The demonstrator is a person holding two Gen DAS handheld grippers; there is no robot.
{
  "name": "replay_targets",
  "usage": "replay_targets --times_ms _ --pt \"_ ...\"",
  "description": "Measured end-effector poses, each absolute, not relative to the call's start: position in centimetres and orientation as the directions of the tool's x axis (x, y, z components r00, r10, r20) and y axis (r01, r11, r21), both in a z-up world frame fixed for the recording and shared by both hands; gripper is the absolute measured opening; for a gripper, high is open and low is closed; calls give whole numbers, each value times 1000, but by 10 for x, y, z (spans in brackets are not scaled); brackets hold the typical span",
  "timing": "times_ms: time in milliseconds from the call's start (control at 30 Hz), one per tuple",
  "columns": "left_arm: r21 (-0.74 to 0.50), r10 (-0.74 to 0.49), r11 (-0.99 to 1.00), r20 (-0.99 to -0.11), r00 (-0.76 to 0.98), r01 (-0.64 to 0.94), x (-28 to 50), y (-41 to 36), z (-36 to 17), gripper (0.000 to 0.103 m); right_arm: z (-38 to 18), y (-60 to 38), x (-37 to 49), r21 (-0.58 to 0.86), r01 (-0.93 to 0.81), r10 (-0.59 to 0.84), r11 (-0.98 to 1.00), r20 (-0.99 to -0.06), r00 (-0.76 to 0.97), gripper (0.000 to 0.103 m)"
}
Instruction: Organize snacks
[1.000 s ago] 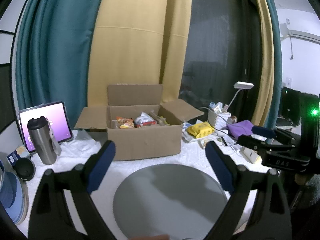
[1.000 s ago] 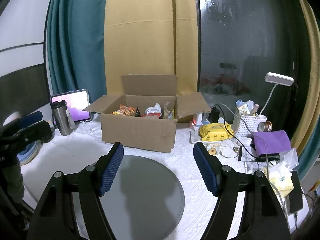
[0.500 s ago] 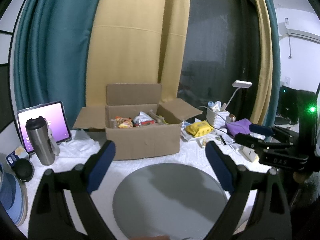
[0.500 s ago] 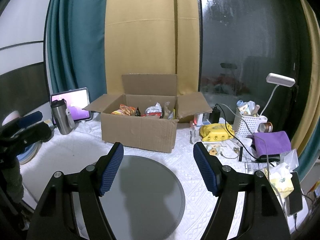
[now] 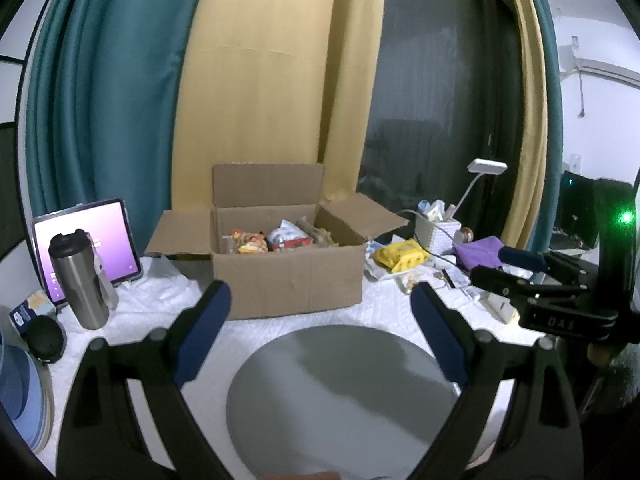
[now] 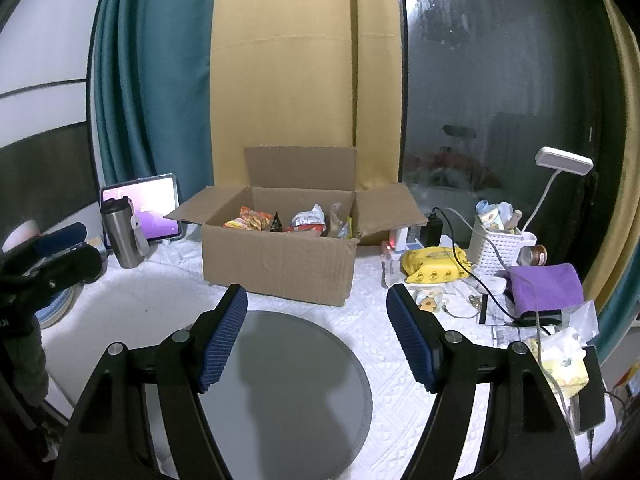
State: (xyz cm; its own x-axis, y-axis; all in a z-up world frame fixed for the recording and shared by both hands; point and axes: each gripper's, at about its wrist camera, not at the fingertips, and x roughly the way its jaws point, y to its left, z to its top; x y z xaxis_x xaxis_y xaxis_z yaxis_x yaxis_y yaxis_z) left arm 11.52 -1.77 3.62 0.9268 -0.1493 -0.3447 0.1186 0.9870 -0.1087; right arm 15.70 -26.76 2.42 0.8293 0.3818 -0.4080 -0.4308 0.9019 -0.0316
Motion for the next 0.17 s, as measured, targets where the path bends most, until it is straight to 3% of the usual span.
replay_targets --times_ms 167 --pt "-112 -165 985 -333 928 135 120 -17 37 92 20 -267 162 -29 -431 380 902 -421 824 75"
